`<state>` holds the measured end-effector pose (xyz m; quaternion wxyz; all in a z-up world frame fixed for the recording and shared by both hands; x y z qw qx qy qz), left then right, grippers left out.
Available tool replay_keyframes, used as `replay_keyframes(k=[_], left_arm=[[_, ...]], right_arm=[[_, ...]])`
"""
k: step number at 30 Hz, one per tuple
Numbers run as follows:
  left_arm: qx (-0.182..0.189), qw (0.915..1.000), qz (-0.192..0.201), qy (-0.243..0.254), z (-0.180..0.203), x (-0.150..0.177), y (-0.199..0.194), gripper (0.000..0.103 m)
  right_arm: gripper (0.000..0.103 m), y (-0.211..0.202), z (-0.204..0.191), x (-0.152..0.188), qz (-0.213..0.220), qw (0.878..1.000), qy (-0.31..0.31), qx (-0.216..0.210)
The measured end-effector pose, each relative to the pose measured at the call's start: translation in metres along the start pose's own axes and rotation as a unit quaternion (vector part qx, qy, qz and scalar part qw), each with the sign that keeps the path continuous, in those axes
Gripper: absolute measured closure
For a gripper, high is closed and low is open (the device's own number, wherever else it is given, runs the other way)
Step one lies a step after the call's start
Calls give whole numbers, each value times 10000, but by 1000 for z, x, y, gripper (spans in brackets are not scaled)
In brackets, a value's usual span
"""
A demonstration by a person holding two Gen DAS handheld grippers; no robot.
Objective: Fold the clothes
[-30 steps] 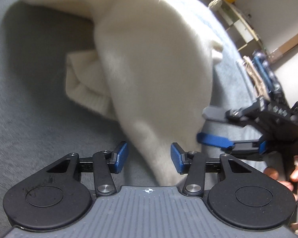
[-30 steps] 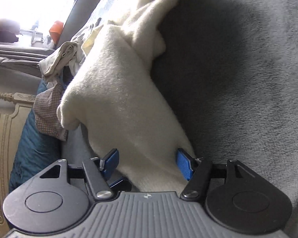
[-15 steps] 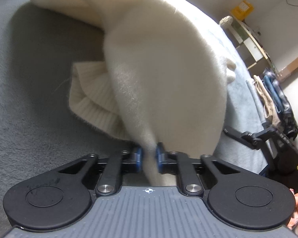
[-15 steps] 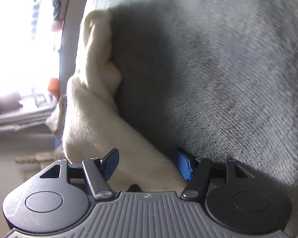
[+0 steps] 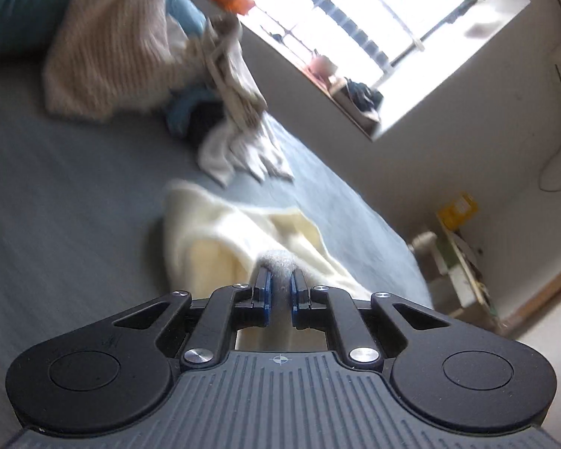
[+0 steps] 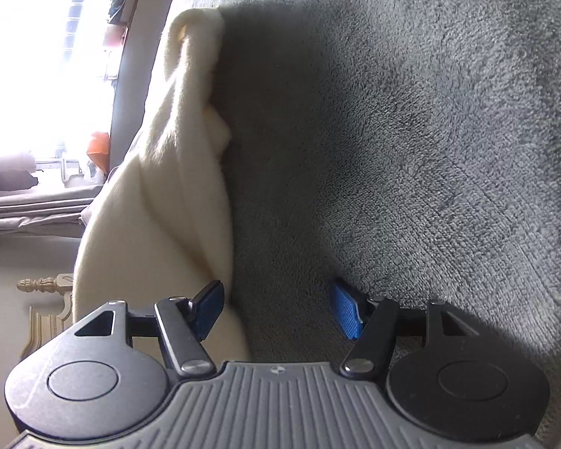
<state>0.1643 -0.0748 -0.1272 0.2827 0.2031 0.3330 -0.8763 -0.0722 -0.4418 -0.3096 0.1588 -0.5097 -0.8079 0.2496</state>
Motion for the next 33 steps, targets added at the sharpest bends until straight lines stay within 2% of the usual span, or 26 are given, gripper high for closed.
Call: replay_keyframes(k=[1, 5, 8, 11, 15, 19, 23, 25, 27, 28, 30, 31, 32, 33], left_arm=[[-104, 9999, 89, -1, -5, -8, -1, 95], [-397, 9977, 106, -540, -48, -18, 3, 95], [-795, 9919, -41, -991, -96, -6, 12, 95], [-1025, 9853, -140, -1358, -127, 10, 26, 95], [-1231, 9842, -190, -1258, -139, 17, 35, 95], [-1331, 9852, -221, -1054, -138, 13, 45, 95], [-1427, 9837, -321, -1042, -143, 15, 55, 95], [-1532, 9825, -370, -991, -146, 20, 59, 95], [-1645, 9817, -394, -877, -146, 26, 63, 95], [-1684, 9816, -374, -817, -146, 28, 64, 95], [-1753, 9812, -350, -730, -143, 27, 62, 95], [-1786, 9809, -338, -685, -141, 26, 61, 95], [-1808, 9809, -335, -627, -138, 24, 59, 95], [-1829, 9809, -331, -567, -135, 22, 57, 95]], right_arm=[[37, 0, -1, 0, -9, 10000, -14, 12], [37, 1, -3, -3, -49, 9999, -121, 76], [37, 3, -8, -6, -49, 9995, -275, 118], [35, 9, -21, -14, -32, 9976, -683, 132], [35, 30, -49, -24, -101, 9882, -1516, 175], [33, 65, -72, -28, -204, 9737, -2257, 251], [25, 79, -80, -15, -61, 9660, -2581, 158], [26, 75, -82, -12, 2, 9649, -2627, 75], [38, 77, -86, -10, -32, 9664, -2568, -115], [50, 81, -88, -9, -110, 9675, -2513, -252], [62, 84, -90, -6, -145, 9629, -2692, -110], [80, 82, -90, -5, -164, 9608, -2767, -30], [88, 78, -91, -4, -186, 9589, -2831, 42], [92, 74, -92, -3, -208, 9569, -2894, 115]])
Point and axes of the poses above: each gripper's, at about its wrist camera, not at the fingertips, and y roughly the way its jaws point, z to its right, x to its underside, the point moved 8 cm from there along y, roughly the way its jaws point, and after that the axes turned 4 degrees about -y, right-handed, at the moved point
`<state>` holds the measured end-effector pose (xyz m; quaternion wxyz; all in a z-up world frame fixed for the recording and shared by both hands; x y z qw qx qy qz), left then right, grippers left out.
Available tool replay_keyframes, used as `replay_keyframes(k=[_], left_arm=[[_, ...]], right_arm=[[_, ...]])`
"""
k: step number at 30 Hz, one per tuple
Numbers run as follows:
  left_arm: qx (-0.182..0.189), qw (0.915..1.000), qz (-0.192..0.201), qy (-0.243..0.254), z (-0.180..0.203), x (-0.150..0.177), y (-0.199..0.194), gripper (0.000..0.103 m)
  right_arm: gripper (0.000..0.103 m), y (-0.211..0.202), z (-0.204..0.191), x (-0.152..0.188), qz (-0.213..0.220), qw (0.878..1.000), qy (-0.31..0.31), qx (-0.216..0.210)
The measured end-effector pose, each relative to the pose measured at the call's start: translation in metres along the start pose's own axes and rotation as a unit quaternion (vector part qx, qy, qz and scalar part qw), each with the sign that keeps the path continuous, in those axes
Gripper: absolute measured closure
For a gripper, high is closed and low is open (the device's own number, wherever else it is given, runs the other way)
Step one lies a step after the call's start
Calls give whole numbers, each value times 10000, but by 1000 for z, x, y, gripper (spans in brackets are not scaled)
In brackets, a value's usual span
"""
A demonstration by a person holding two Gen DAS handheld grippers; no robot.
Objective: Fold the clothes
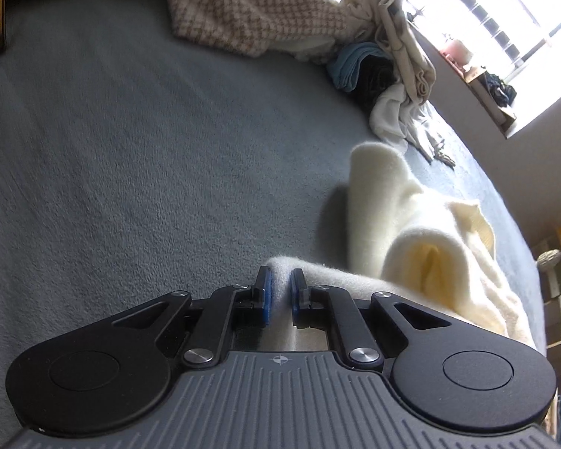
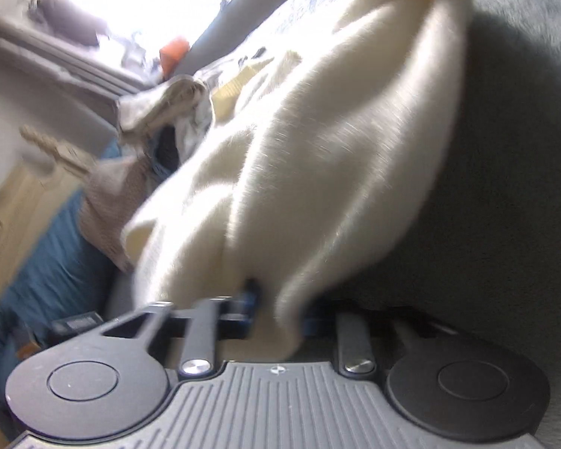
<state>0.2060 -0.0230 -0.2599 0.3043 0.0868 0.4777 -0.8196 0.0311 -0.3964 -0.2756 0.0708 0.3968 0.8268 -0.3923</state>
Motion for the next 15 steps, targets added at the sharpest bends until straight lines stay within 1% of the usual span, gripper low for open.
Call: replay_keyframes(k=[1, 2, 6, 7, 9, 11, 13, 15], left_arm=[[-10, 10000, 28, 77, 3, -3, -3, 95], [1, 9999, 58, 140, 5, -5, -9, 95], [123, 9995, 88, 266, 11, -7, -34, 95], [156, 9994, 82, 294, 13, -6, -40, 95], [234, 9989, -66, 391, 15, 6, -52, 95], [312, 9981, -215, 487, 17, 18, -64, 95], [389, 9968, -367, 588, 19, 30, -77, 95], [368, 9941, -656, 782, 20, 51, -81, 95]], right_arm=[[95, -9, -1, -1, -10, 10000, -22, -2], [96, -20, -4, -3, -18, 10000, -71, -17], [96, -71, -17, -13, 14, 9997, -246, -47], [96, -85, -20, -20, 65, 9998, -198, -78], [97, -115, -24, -35, 187, 9997, -44, -128], [97, -141, -24, -47, 243, 9997, 47, -86], [97, -160, -15, -56, 234, 9996, 117, 48], [97, -172, -1, -60, 185, 9993, 208, 261]])
Point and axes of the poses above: each gripper's, at about its wrist camera, not at the fingertips, and y roughly the way its jaws point, z to its right, x to its underside, the point moved 8 cm from there along y, roughly the way its jaws point, and after that the axes turned 4 degrees about -y, right-handed, at the moved point
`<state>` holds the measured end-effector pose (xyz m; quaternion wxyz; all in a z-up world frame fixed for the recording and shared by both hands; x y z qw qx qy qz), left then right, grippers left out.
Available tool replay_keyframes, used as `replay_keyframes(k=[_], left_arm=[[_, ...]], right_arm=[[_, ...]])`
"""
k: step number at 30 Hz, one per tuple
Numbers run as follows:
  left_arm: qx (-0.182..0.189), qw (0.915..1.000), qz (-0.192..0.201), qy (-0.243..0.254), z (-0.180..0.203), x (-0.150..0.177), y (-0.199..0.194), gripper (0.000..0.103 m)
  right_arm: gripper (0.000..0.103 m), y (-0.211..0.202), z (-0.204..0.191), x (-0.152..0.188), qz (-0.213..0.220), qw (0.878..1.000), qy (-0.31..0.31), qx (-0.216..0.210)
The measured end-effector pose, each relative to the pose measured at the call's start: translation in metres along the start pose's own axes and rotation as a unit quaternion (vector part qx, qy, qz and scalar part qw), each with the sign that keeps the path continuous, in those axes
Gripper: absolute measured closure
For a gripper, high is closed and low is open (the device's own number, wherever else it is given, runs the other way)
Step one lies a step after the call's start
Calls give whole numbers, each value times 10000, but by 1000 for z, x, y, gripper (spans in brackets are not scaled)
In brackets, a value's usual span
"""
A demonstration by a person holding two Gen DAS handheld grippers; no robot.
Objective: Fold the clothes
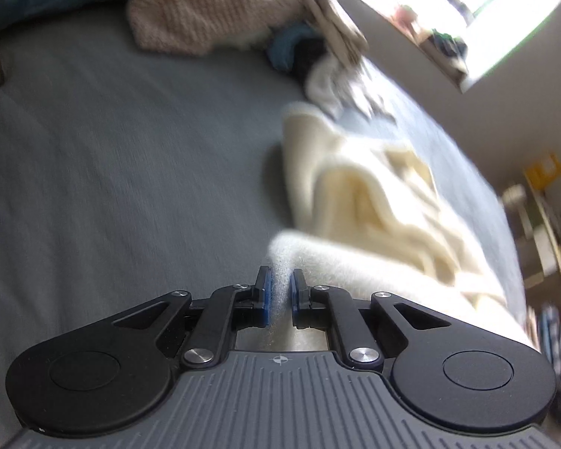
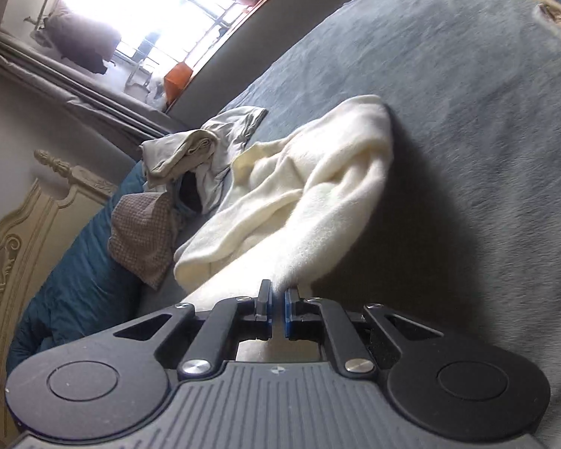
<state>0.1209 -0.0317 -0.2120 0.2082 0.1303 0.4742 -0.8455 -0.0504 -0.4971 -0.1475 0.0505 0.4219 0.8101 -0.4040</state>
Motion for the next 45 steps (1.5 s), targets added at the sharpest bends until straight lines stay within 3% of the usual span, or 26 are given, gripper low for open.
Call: replay_keyframes(k=[6, 8, 12, 14, 15, 18, 20, 22, 25, 28, 31, 34, 37, 41, 45], left_arm=[[-147, 9925, -1141, 411, 5, 65, 13, 95], [-130, 9886, -1395, 560, 7, 78, 14, 95], [-6, 9828, -1644, 840, 9, 90, 10, 86], [-5, 9827, -1674, 792, 6, 95, 9, 70], [-12, 9827, -1686, 763, 4, 96, 9, 70], [-29, 9824, -1707, 756, 1, 100, 9, 69], [-3, 9828, -1657, 816, 5, 99, 11, 64], [-1, 9822, -1604, 977, 8, 100, 12, 60], [22, 9812, -1496, 1216, 13, 100, 13, 58], [97, 9818, -1376, 1307, 18, 98, 15, 57], [159, 9830, -1333, 1251, 20, 94, 23, 58], [163, 9840, -1342, 1158, 16, 92, 28, 60], [117, 9843, -1447, 1008, 7, 94, 36, 69], [141, 9837, -1587, 832, -7, 96, 45, 69], [262, 9832, -1698, 618, -14, 95, 52, 69]], right_arm=[[97, 32, 81, 20, -510, 9890, 548, 1276], [95, 42, 103, 33, -653, 9828, 882, 1485], [78, 36, 109, 46, -545, 9793, 1413, 1343], [55, 32, 105, 54, -622, 9796, 1392, 1307], [51, 30, 102, 59, -679, 9795, 1327, 1353], [49, 26, 96, 75, -847, 9787, 1133, 1490], [49, 20, 89, 76, -711, 9793, 933, 1649], [49, 17, 77, 71, -506, 9815, 681, 1714], [48, 24, 40, 52, -258, 9885, 150, 1484], [47, 48, -20, 31, -148, 9957, -434, 799], [37, 90, -86, 15, -352, 9949, -948, 43], [35, 140, -124, 2, -569, 9928, -1017, -278], [35, 181, -111, -20, -484, 9975, -494, 157], [35, 209, -54, -58, 49, 9930, 200, 1160], [35, 231, -9, -85, 306, 9872, 484, 1489]])
Point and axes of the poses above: each gripper's, at about its wrist camera, not at the fingertips, and y roughly the way its jaws point, z to its right, x to its underside, the point moved 8 cm from there along y, roughly the way its jaws point, and after that the axes turned 4 degrees about -y, right-handed, at the moved point
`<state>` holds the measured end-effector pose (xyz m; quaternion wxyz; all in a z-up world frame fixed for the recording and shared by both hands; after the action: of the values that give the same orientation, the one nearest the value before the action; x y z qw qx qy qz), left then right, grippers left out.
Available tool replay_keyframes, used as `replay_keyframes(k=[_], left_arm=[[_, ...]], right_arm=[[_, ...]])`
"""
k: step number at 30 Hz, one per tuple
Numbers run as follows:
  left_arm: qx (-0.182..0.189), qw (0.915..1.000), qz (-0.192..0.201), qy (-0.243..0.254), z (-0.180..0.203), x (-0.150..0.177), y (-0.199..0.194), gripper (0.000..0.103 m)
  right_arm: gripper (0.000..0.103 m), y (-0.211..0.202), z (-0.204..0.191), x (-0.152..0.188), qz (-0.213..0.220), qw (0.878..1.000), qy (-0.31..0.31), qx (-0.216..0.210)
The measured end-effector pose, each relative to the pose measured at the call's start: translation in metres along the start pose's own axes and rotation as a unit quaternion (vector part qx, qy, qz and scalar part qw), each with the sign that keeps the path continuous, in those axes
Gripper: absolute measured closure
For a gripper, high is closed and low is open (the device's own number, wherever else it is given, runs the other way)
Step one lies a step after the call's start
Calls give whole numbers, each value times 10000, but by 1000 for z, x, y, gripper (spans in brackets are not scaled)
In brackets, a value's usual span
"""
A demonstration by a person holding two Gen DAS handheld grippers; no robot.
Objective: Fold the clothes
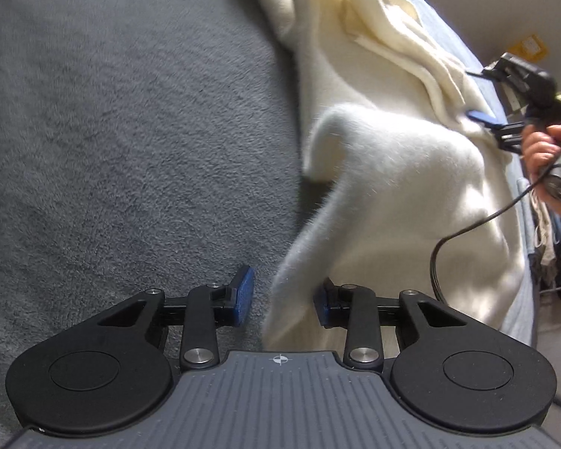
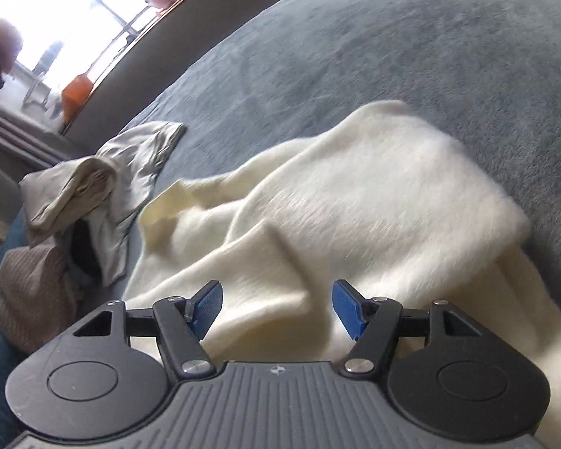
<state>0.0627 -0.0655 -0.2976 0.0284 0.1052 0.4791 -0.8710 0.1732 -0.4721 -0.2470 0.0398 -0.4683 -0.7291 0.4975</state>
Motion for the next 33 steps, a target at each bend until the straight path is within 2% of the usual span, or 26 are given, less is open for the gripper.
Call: replay_keyframes(k=[4, 6, 7, 10, 13, 15, 17, 19, 20, 21, 22, 23, 24, 26, 28, 30, 33], left_arm=[[33, 10000, -19, 38, 0, 0, 5, 69], [30, 9999, 16, 100, 1, -1, 6, 68], [29, 9999, 34, 128, 1, -1, 6, 68], [59, 9999, 99, 128, 0, 0, 7, 68], [90, 9997, 172, 117, 0, 3, 6, 68], [92, 9996, 221, 123, 0, 4, 5, 68], [81, 9996, 263, 117, 1, 6, 4, 68], [82, 9995, 302, 79, 0, 8, 2, 68], [88, 9994, 316, 68, 0, 9, 2, 68], [95, 9994, 330, 57, 0, 10, 2, 68], [108, 9994, 341, 44, -1, 10, 1, 68], [130, 9993, 346, 15, -1, 11, 1, 68], [152, 9993, 350, -13, -2, 11, 1, 68], [182, 9992, 349, -65, -3, 11, 1, 68], [183, 9992, 346, -47, -3, 12, 1, 68], [206, 9992, 336, -38, -8, 11, -1, 68], [260, 9991, 320, -57, -12, 11, -2, 68]], right_arm=[[35, 33, 3, 5, -417, 9989, 4, -231], [63, 33, -7, 8, -525, 9974, -24, -502], [83, 32, -13, 10, -572, 9963, -40, -648], [87, 16, -52, 15, -548, 9908, -167, -1224], [87, 5, -123, 18, -665, 9785, -367, -1915], [88, -2, -184, 24, -813, 9641, -655, -2441], [88, -15, -253, 34, -1016, 9433, -993, -2998], [87, -32, -322, 52, -1342, 9122, -1321, -3638], [83, -41, -352, 62, -1542, 8961, -1449, -3901], [78, -50, -382, 72, -1739, 8787, -1574, -4158], [63, -58, -404, 81, -1891, 8638, -1716, -4343], [44, -66, -416, 86, -1877, 8550, -1875, -4457], [38, -74, -425, 90, -1813, 8475, -2036, -4555], [22, -86, -421, 91, -1477, 8455, -2301, -4586], [19, -85, -396, 81, -1204, 8589, -2359, -4384], [19, -71, -360, 65, -1068, 8829, -2343, -3927], [19, -52, -300, 45, -827, 9171, -2664, -2847]])
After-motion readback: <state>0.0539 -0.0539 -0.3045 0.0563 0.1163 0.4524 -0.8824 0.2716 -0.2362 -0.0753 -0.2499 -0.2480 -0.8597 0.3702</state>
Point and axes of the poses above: each gripper's, at about its wrist camera, not at the fingertips, and y roughly the way its jaws point, z to its right, x to its underside, the point moved 8 cm from there along y, roughly the way its jaws point, and after that the axes turned 4 degrees about -y, right-handed, at the moved point
